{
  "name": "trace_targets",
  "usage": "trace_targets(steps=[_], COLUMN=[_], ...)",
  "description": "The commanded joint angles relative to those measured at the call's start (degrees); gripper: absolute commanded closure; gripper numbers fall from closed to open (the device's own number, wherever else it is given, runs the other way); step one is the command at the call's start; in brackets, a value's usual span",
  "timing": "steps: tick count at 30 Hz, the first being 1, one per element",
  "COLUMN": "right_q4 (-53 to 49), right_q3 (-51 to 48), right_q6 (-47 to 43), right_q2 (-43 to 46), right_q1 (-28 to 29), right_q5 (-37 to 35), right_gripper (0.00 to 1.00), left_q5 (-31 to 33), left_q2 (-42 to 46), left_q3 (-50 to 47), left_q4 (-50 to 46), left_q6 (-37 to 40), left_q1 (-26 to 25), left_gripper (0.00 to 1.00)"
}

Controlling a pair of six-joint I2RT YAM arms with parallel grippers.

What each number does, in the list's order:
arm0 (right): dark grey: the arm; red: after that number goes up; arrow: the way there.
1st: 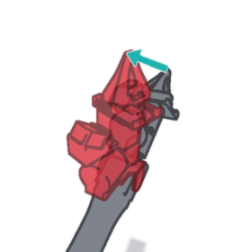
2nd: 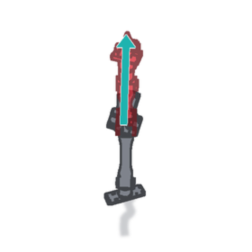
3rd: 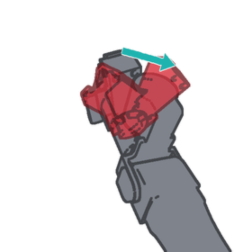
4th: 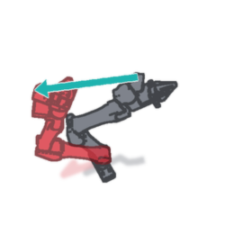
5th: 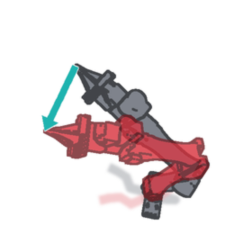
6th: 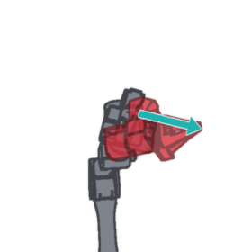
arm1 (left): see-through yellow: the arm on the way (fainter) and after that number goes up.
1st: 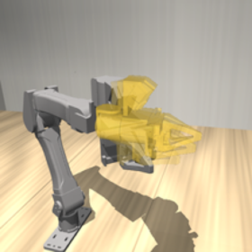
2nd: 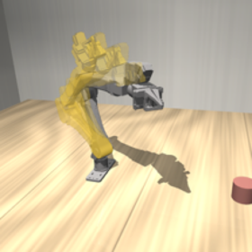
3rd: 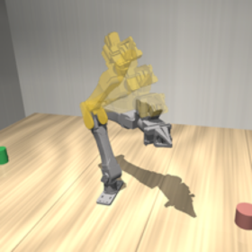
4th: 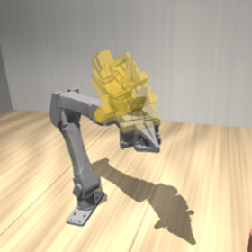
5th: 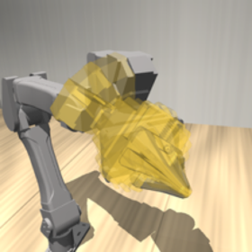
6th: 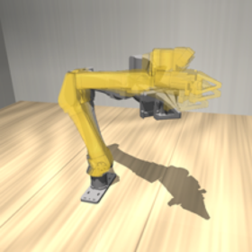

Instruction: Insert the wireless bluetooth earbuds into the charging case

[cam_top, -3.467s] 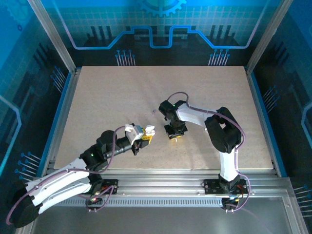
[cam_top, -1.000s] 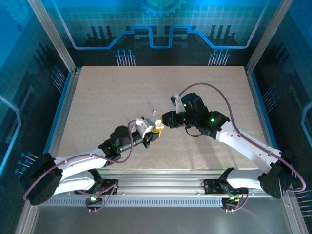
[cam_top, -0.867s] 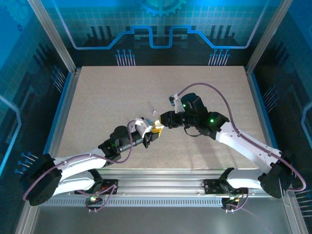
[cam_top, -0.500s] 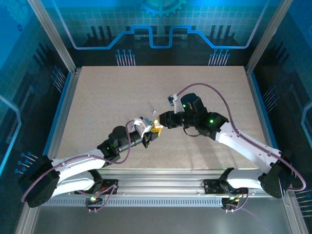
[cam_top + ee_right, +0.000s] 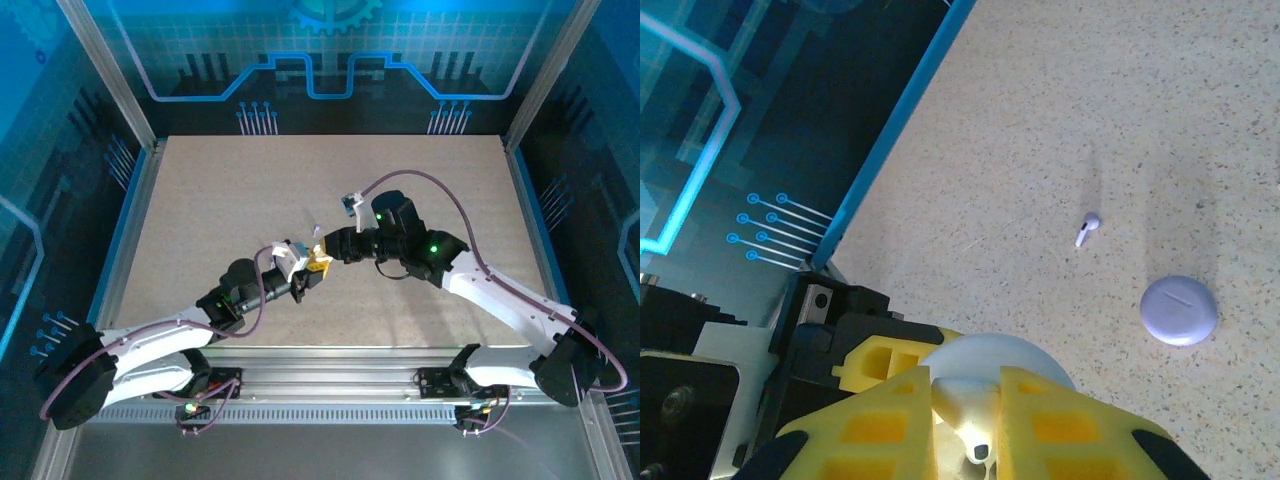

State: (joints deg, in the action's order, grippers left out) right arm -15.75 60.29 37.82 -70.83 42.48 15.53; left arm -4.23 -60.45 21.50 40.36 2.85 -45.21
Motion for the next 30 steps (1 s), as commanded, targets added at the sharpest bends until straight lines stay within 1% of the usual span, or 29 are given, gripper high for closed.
trace_targets(steps=[1, 8, 17, 22, 24, 30], right_q4=[-1.6, -0.4, 3.1, 3.0, 2.6, 1.6], right_q3=[-1.3, -2.7, -4.9, -5.4, -5.0, -3.8], right_q6=[-1.8, -4.1, -5.1, -5.5, -5.7, -5.7], right_q2=[-0.3, 0.7, 1.2, 1.2, 1.0, 1.2], right_q1=[1.2, 1.3, 1.2, 1.2, 1.2, 1.2], right_q5=[3.8, 4.2, 7.2, 6.7, 6.6, 5.4], right_gripper=[0.82, 0.82, 0.82, 0.81, 0.79, 0.68], left_q5=[0.3, 0.3, 0.0, -0.5, -1.0, -1.1], left_q2=[2.0, 2.9, 3.6, 3.8, 3.8, 4.1], left_q3=[0.5, 0.5, 0.4, 0.3, 0.4, 0.3], left_q4=[4.2, 5.4, 6.1, 6.4, 6.4, 6.1], left_q6=[-0.6, -1.6, -1.9, -1.6, -1.5, -1.4], left_q1=[0.1, 0.1, 0.1, 0.1, 0.1, 0.1], left_gripper=[0.83, 0.82, 0.82, 0.82, 0.82, 0.82])
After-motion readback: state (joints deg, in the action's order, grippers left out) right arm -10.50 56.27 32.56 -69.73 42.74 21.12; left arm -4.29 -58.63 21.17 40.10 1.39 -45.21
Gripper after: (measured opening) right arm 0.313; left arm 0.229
